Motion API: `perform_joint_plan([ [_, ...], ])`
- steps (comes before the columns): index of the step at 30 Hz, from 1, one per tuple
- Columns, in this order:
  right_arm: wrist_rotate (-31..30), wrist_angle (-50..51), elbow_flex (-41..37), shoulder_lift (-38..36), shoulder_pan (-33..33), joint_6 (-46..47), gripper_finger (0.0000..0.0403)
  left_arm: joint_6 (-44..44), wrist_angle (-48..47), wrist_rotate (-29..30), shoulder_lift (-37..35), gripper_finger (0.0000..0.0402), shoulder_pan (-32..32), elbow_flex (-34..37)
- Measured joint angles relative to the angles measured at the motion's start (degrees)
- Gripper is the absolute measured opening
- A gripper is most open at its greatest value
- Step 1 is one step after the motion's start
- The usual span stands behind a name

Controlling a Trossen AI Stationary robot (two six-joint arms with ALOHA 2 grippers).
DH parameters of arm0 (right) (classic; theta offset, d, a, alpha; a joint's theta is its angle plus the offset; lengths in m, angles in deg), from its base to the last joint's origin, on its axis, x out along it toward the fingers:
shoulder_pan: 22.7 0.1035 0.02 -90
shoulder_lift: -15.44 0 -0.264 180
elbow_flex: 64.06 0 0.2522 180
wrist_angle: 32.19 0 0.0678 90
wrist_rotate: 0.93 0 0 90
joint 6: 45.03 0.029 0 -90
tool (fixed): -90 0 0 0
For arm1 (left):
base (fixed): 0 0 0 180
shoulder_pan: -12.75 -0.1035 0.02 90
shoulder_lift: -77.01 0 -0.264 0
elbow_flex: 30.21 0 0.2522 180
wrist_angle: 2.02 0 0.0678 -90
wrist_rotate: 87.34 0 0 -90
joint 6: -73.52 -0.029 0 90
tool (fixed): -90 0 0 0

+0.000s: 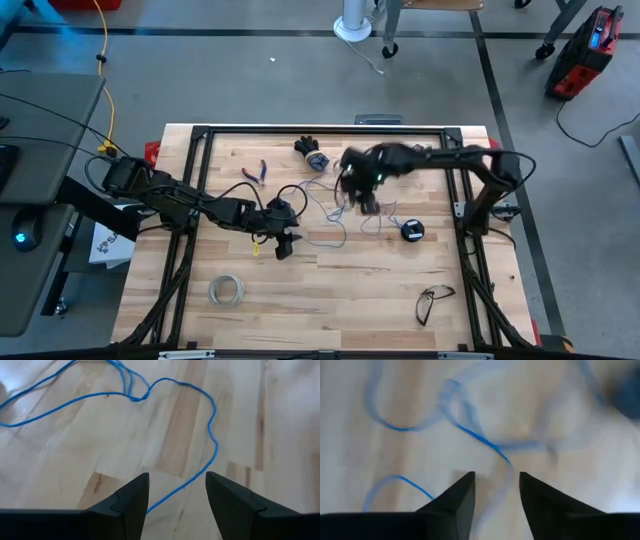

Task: Coil cords
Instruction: Uncoil the blue wire from the black spool

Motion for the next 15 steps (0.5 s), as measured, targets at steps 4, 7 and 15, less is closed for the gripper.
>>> perform_joint_plan([
  [4,-0.5,-5.7,0.0,4.9,5.1,-1.9,0.0116,0.0,0.0,0.2,0.0,0.0188,0.0,0.0],
  [7,-2.5,-8.0,-0.1,8.3,6.2,-1.4,0.0099,0.0,0.0,0.2,0.0,0.0188,0.1,0.0],
  [15,-3.0,-11.0,-0.1,11.2,7.6,-5.3,0.0064,0.0,-0.2,0.5,0.0,0.0188,0.1,0.0],
])
